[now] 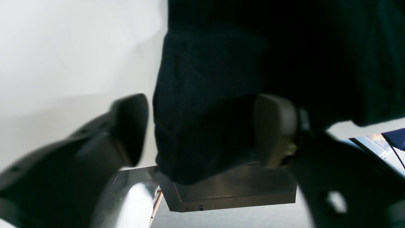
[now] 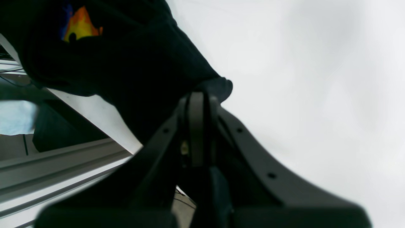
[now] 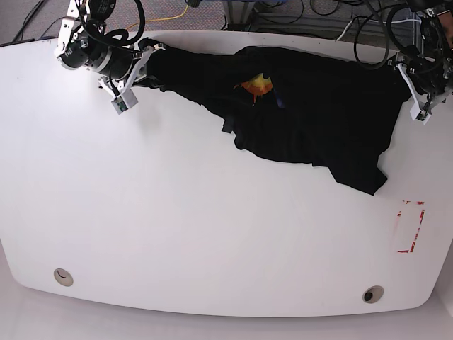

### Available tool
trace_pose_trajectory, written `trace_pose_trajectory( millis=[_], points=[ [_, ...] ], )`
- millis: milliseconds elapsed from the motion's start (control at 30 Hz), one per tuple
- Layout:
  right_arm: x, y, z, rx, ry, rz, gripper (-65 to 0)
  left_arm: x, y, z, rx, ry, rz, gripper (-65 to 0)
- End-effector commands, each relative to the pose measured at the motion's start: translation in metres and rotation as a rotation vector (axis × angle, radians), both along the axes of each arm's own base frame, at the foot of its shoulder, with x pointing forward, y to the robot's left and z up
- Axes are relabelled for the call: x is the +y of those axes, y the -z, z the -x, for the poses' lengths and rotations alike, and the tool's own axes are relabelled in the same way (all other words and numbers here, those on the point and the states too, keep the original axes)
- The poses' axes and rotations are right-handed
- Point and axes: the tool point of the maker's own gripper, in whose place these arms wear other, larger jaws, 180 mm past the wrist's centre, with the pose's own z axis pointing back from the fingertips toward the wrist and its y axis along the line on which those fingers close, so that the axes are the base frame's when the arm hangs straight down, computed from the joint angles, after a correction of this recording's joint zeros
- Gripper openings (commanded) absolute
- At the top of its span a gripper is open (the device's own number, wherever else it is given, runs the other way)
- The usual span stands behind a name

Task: Layout the t-shirt on the table in an organized manner, then fold the t-shirt properly
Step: 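Regrip the shirt edge with both grippers, then lift the shirt with both grippers and pull it toward the table center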

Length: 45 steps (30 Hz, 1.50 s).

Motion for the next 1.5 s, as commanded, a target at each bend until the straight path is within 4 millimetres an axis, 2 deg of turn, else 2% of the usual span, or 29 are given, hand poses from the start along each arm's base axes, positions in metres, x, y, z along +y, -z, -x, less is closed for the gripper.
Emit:
trace_pose_trajectory(
  millis=[0,100,167,300,467,533,667,800,833,867,1033,1167,1200,1233,1300,1467],
  points=[
    [-0.001,-0.008,-0.006,-0.037,0.003,-0.010,-65.0,0.008,-0.010,-0.008,-0.030,0.006,-0.024,-41.4],
    [-0.001,-0.008,-0.006,-0.039,0.003,-0.010,-65.0,0.008,-0.010,-0.008,-0.028,0.008,-0.022,-59.3],
    [-0.001,-0.008,-0.006,-0.039,0.003,-0.010,-65.0,0.007,-0.009,-0.008,-0.027,0.009,-0.022,-65.0],
    [-0.001,-0.011,-0.011,-0.051,0.003,-0.010,-65.0,0.007,-0.012,-0.012,-0.039,0.010,-0.023,-65.0],
    [-0.002,-0.016,-0.021,-0.079,0.003,-0.007,-65.0,0.007,-0.025,-0.032,-0.100,0.015,-0.030,-65.0],
    [-0.009,-0.025,-0.036,-0.120,0.019,0.003,-65.0,0.002,-0.046,-0.055,-0.183,0.040,-0.051,-65.0],
    [-0.021,-0.040,-0.059,-0.189,0.054,0.017,-65.0,-0.009,-0.081,-0.088,-0.318,0.076,-0.076,-65.0],
    [-0.026,-0.068,-0.094,-0.298,0.058,0.027,-65.0,-0.028,-0.129,-0.136,-0.512,0.085,-0.063,-65.0],
    [-0.027,-0.071,-0.098,-0.310,0.056,0.033,-65.0,-0.029,-0.135,-0.141,-0.535,0.085,-0.060,-65.0],
    [-0.031,-0.081,-0.108,-0.345,0.054,0.046,-65.0,-0.034,-0.152,-0.156,-0.597,0.084,-0.054,-65.0],
    [-0.044,-0.114,-0.147,-0.449,0.060,0.074,-65.0,-0.055,-0.217,-0.197,-0.816,0.087,-0.019,-65.0],
    [-0.063,-0.139,-0.180,-0.511,0.081,0.109,-65.0,-0.071,-0.262,-0.221,-0.944,0.112,0.004,-65.0],
    [-0.072,-0.148,-0.193,-0.528,0.093,0.122,-65.0,-0.077,-0.281,-0.230,-0.991,0.130,0.006,-65.0],
    [-0.075,-0.152,-0.198,-0.535,0.098,0.124,-65.0,-0.079,-0.288,-0.232,-1.008,0.136,0.006,-65.0],
    [-0.092,-0.175,-0.220,-0.575,0.121,0.140,-65.0,-0.086,-0.319,-0.241,-1.080,0.161,0.002,-65.0],
    [-0.127,-0.224,-0.257,-0.641,0.170,0.154,-65.0,-0.094,-0.379,-0.251,-1.219,0.190,-0.011,-65.0]
  ],
)
